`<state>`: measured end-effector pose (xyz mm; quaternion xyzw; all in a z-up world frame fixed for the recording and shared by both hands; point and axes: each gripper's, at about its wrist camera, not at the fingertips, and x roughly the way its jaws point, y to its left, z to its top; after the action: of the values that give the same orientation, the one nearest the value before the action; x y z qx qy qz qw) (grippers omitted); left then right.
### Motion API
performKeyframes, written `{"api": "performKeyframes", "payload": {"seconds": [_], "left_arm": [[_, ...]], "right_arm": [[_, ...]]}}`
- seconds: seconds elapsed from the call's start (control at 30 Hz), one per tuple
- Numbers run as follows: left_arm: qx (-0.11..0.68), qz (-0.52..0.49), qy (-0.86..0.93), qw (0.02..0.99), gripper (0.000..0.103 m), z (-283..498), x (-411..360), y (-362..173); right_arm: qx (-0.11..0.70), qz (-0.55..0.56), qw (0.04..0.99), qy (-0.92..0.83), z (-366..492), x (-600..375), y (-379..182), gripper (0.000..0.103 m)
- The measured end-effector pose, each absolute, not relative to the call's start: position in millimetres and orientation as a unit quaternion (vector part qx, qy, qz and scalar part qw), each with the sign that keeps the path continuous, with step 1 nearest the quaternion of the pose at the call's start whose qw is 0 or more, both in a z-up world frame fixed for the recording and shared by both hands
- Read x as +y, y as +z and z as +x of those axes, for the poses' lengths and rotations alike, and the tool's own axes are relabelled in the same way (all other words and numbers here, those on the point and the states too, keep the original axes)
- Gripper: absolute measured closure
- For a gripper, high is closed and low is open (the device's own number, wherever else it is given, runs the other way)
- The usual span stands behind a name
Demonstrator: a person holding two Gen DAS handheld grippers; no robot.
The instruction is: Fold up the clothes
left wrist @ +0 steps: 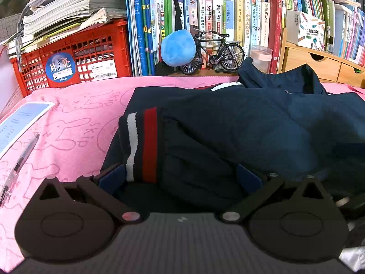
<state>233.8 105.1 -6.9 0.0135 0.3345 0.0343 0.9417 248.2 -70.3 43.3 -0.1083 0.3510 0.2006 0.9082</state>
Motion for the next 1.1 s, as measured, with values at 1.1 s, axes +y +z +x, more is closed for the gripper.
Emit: {"api": "performKeyframes", "payload": {"seconds": [1.1], "left_arm": [[0.336,0.010,0.036,0.941,0.000,234.8,105.1,-5.8]], "right_arm": [[0.330,-0.091,0.924,0.168,317.6,-51.3,33.1,0.000]]}}
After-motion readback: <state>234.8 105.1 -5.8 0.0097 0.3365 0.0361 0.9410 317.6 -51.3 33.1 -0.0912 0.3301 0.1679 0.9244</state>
